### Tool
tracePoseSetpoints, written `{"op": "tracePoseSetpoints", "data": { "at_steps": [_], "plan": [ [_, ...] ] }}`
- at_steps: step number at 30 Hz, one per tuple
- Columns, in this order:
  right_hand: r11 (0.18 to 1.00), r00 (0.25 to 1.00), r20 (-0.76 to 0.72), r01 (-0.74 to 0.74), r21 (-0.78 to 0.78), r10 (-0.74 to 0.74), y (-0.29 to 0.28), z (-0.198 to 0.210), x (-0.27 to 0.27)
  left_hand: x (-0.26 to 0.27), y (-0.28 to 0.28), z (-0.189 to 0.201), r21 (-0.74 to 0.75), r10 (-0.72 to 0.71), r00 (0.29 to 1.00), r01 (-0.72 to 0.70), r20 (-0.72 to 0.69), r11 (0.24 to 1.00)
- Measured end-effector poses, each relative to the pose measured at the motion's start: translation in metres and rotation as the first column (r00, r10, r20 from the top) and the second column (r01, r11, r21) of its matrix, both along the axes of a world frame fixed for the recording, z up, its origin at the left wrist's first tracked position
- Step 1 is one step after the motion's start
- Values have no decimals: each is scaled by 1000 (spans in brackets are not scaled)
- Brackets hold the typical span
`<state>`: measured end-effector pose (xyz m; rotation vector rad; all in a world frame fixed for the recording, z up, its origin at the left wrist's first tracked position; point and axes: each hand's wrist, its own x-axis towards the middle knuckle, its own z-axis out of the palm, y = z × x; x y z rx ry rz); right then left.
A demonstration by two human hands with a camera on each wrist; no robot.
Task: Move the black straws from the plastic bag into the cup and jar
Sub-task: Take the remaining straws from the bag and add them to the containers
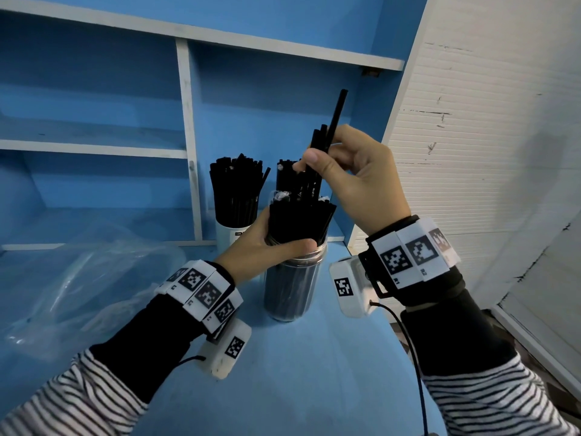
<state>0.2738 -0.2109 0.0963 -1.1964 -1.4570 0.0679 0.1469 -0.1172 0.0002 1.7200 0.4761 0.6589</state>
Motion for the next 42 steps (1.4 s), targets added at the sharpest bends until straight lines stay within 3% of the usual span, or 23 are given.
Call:
{"op": "tracePoseSetpoints", "data": {
  "at_steps": [10,18,26,42],
  "plan": [
    [995,994,-65,93,29,-91,4,-4,-5,0,-5,3,20,2,1000,-2,-3,1000],
    [987,988,26,152,45,-153,0,-14,3,-1,-4,3,24,-15,1000,15,-3,1000],
    [991,996,-6,87,103,-87,-11,3,10,-3,-4,4,18,-32,999,32,-3,999],
    [958,949,251,235,-164,-190,-14,-31,11,-5,-1,5,13,0,1000,0,1,1000]
  ]
}}
